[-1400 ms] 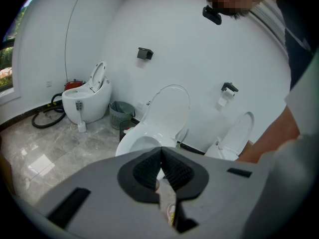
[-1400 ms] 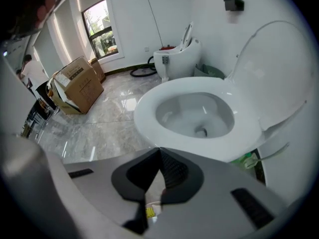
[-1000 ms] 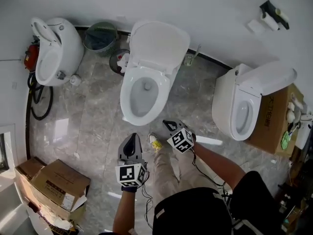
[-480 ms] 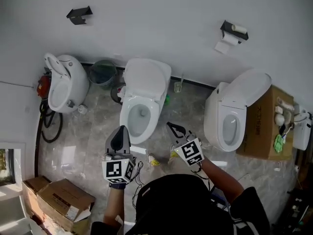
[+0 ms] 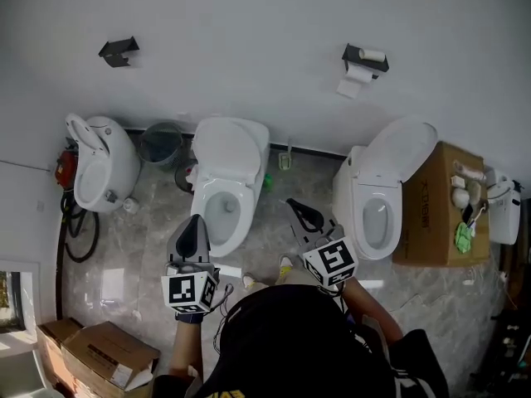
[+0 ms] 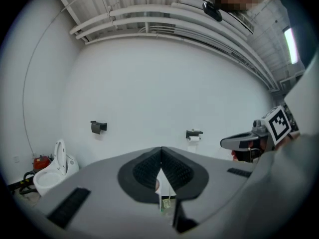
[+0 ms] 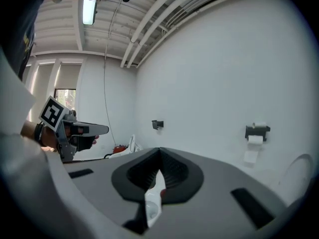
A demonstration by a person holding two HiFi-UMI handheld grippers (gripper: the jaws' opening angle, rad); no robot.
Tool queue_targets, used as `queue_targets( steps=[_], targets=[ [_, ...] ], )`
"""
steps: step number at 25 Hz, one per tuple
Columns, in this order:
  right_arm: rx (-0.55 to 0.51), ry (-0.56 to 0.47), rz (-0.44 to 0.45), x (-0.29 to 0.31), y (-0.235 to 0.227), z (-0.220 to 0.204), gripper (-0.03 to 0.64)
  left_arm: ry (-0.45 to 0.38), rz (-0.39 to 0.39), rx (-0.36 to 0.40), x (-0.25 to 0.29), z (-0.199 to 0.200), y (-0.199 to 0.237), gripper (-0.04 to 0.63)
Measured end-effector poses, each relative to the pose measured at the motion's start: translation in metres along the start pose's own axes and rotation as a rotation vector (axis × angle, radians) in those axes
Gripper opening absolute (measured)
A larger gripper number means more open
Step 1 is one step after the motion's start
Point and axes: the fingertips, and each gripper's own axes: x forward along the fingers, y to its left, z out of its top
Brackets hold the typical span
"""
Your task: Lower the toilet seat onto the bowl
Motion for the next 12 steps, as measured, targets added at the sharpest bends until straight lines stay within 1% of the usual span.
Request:
queue_targets(
  steps=[5, 12],
  targets=[
    [0.001, -0.017, -0.005, 0.0022, -0.003, 0.0051, -0.005, -0.011, -0.01, 0.028, 0.0054, 0.0079, -0.0022, 0.011],
    [-0.002, -0.027, -0.012, 0.0069, -0.0033, 0.0107, -0.005, -0.006, -0.006, 0.026, 0.0051, 0.0053, 0.0032, 0.011]
  ],
)
